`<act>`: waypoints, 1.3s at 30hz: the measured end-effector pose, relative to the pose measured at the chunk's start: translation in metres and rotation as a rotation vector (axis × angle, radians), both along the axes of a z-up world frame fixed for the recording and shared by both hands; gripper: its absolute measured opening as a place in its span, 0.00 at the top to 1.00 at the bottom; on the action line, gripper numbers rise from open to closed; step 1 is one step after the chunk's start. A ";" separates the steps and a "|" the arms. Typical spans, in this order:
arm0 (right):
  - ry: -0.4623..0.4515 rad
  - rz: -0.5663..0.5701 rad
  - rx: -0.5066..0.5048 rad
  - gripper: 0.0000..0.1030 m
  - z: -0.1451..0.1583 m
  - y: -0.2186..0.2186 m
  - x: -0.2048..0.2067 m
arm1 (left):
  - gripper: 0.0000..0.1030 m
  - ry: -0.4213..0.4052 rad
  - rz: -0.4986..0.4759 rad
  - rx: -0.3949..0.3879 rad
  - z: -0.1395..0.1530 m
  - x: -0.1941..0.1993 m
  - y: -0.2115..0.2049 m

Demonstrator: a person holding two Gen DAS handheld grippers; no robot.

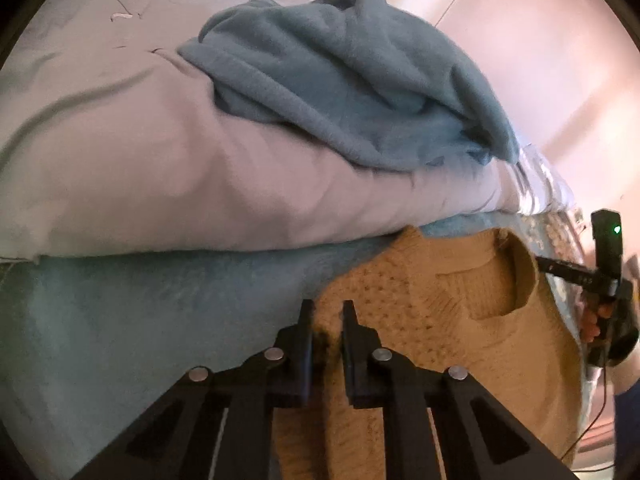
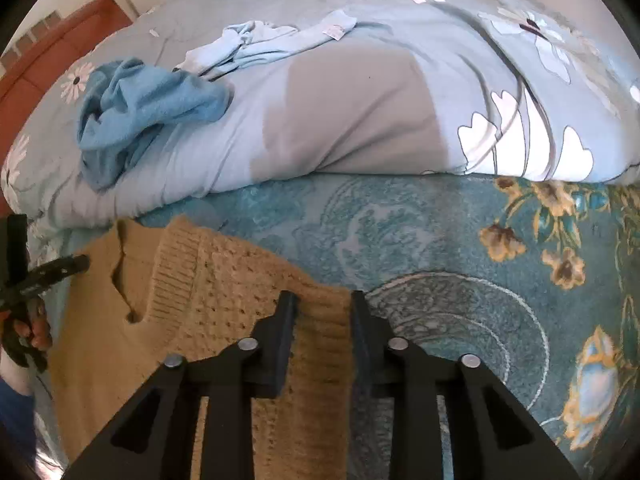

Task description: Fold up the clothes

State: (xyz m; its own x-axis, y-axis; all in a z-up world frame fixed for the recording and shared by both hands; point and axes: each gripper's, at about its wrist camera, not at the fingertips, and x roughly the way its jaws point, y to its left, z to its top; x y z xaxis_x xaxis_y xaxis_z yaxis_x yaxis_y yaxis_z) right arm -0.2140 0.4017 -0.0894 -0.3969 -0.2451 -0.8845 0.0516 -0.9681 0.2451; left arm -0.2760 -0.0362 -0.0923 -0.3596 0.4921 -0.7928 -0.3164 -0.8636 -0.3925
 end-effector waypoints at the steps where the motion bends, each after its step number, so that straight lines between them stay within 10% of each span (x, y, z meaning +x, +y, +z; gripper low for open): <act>1: 0.003 -0.003 -0.005 0.84 0.002 0.001 0.002 | 0.88 0.013 0.005 0.008 0.004 0.001 -0.001; 10: 0.146 -0.003 -0.017 0.87 0.066 -0.001 0.037 | 0.89 0.168 -0.012 0.062 0.076 0.041 -0.014; 23: 0.437 0.000 -0.077 0.87 0.155 0.006 0.193 | 0.89 0.478 -0.095 0.146 0.185 0.214 -0.020; 39: 0.443 -0.020 -0.191 0.87 0.088 0.003 0.385 | 0.89 0.347 -0.034 0.156 0.099 0.394 -0.043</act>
